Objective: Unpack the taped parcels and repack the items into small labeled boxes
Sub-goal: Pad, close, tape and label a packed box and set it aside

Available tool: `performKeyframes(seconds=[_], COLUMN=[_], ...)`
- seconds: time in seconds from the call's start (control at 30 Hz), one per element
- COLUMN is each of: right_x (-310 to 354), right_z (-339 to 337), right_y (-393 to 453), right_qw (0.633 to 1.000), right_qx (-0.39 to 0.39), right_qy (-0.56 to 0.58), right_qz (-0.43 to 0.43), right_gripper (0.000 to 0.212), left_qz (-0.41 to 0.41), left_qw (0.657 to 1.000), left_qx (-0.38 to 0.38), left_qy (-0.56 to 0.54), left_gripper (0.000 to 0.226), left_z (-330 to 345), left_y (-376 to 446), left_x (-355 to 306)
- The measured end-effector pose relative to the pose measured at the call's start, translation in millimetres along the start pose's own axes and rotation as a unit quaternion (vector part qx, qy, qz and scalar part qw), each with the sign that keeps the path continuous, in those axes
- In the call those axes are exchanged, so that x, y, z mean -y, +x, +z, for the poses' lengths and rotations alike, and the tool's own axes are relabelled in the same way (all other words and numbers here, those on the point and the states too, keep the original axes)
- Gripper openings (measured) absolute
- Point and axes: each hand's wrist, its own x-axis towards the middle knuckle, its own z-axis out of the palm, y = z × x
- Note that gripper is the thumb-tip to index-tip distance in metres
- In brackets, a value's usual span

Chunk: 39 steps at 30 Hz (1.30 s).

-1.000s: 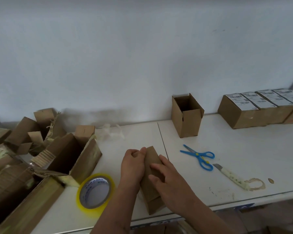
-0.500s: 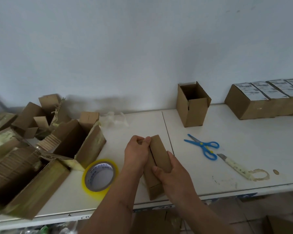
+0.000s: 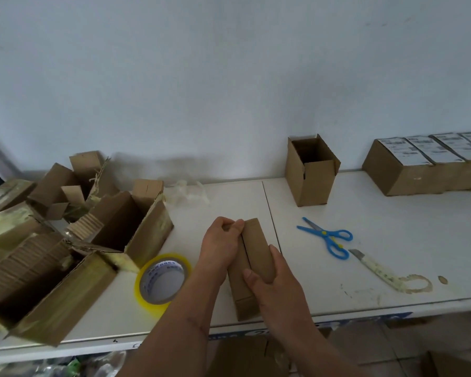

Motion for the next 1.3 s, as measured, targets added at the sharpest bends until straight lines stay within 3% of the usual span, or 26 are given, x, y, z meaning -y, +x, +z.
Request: performKeyframes(seconds=[0.13,0.23,0.37,0.43,0.6,0.77,0.87,1.03,1.17,1.3], right_x=[0.8,3.0,8.5,12.7,24.1,28.1,26.7,34.7,43.1,51.7], right_z=[-2.8,-7.2,-11.3,-12.6,-14.9,-17.6,-24.8,-38.9,-45.1,-48.4], right_y=[0.0,-1.1,-2.7,-4.0,-9.9,-17.4,-18.0,-21.1,-24.9,-32.1], right_qw=[1.0,0.999,0.999,0.999,0.997,0.993,0.992,0.988,0.984,0.981], right_qx=[-0.011,-0.011,-0.002,0.0,-0.013,-0.027,-0.038,-0.058,-0.059,-0.022], right_qy=[0.003,0.022,0.02,0.016,0.012,-0.018,-0.032,-0.041,-0.023,-0.019], right_qz=[-0.009,-0.027,-0.036,-0.045,-0.074,-0.11,-0.112,-0.14,-0.167,-0.193], right_gripper=[0.083,0.084,0.088,0.089,0.091,0.09,0.087,0.074,0.064,0.069], left_qz=[0.009,0.019,0.074,0.087,0.134,0.097,0.106,0.13,0.176,0.15], left_qw=[0.998,0.998,0.982,0.946,0.806,0.782,0.811,0.925,0.963,0.988], left_qx=[0.059,0.055,-0.014,-0.018,0.12,0.075,0.057,0.06,0.045,0.037], left_qy=[-0.004,-0.009,0.175,0.312,0.564,0.611,0.572,0.352,0.2,0.025], left_gripper=[0.041,0.05,0.042,0.041,0.041,0.028,0.028,0.03,0.017,0.03], left_z=[-15.7,-34.1,-69.5,-90.7,-117.1,-113.1,-116.9,-130.9,-128.5,-121.0], left_y=[-3.4,-9.8,-22.3,-24.8,-38.2,-53.1,-61.6,-83.3,-107.8,-118.1], left_x=[-0.6,0.1,17.7,35.8,59.6,65.9,54.4,21.4,-11.1,-32.2])
